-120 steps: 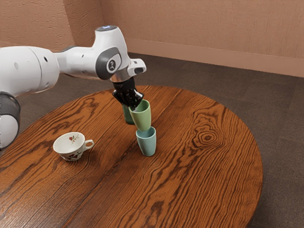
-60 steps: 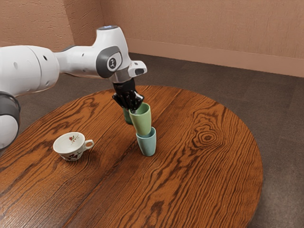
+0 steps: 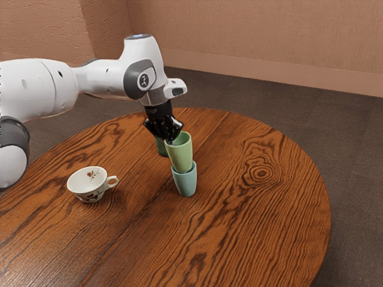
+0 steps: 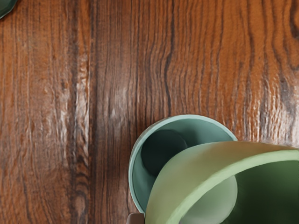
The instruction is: Place the left cup onto the right cup
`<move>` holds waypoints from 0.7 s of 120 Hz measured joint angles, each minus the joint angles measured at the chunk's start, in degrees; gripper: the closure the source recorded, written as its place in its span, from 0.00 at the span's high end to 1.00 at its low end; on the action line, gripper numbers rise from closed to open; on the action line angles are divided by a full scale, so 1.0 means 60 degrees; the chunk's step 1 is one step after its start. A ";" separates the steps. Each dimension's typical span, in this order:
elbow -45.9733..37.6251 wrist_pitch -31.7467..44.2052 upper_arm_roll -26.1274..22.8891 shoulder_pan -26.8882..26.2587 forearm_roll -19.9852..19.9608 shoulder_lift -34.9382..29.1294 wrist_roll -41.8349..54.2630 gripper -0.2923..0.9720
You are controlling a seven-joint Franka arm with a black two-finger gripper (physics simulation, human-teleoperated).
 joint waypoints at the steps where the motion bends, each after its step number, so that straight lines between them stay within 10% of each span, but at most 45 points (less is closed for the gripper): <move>1: 0.0001 0.0001 0.0000 0.0000 -0.0001 0.0011 0.0000 0.15; 84: 0.0023 0.0412 0.0081 0.0145 -0.0158 0.0547 -0.0006 0.15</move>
